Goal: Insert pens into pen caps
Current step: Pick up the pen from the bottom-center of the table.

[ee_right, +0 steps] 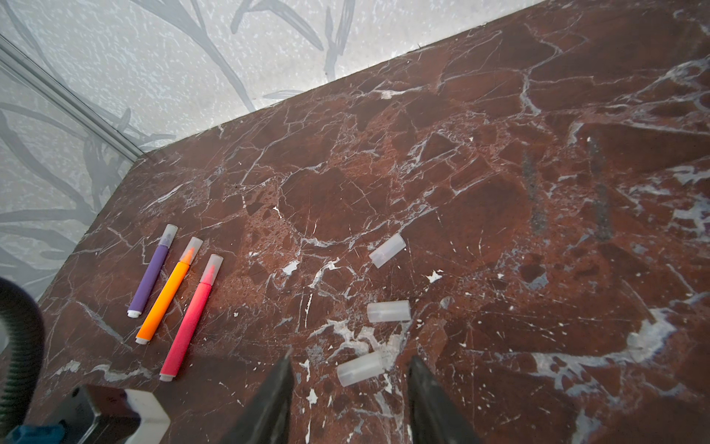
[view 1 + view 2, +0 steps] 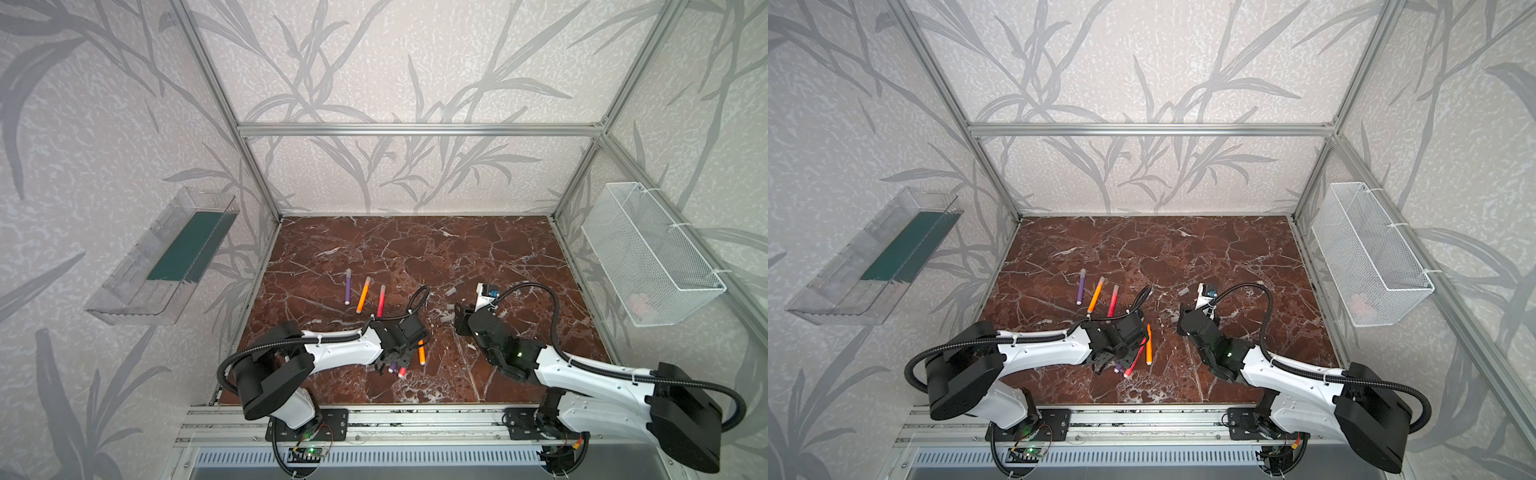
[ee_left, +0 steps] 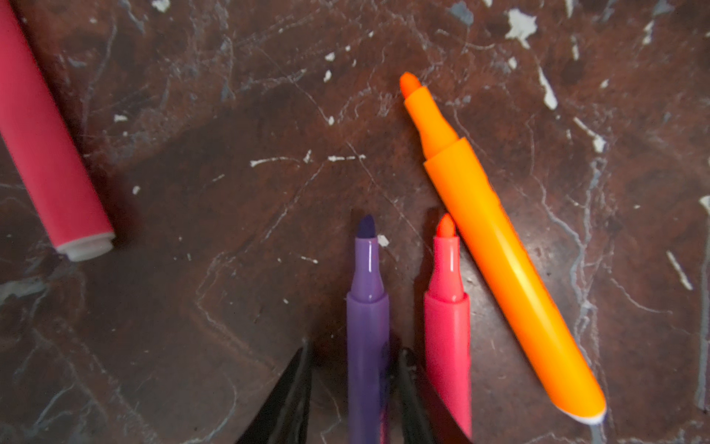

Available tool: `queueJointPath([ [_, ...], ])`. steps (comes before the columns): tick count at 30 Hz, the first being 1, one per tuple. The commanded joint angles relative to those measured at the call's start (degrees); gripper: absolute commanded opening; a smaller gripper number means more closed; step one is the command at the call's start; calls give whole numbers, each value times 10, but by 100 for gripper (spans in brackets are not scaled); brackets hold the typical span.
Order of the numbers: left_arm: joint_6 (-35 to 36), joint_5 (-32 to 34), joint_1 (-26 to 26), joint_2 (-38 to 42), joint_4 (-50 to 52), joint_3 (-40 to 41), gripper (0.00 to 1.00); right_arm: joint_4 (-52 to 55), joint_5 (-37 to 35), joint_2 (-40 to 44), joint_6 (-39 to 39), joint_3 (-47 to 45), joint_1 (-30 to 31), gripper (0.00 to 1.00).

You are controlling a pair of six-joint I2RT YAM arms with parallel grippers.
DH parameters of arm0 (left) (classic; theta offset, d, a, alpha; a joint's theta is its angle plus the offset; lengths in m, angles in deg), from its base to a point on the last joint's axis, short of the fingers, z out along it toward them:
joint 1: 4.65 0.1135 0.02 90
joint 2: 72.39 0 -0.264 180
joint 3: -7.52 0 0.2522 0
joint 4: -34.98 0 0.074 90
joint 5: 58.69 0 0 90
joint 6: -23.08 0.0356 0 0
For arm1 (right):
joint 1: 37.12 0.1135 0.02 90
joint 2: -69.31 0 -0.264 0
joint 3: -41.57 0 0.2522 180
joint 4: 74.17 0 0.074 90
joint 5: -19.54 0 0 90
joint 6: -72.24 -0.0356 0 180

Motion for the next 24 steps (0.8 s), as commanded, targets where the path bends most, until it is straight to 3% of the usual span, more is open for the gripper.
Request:
queueJointPath([
  [1,-11,2,-2,-14,38,-8,38,2,-11,6,3,-1,-3,48],
  [18,-15,-1,0,-15,28,0,21,1,-11,4,-1,-4,-4,48],
  [24,-28,35,0,9,40,5,6,1,-12,7,-2,-7,-4,48],
])
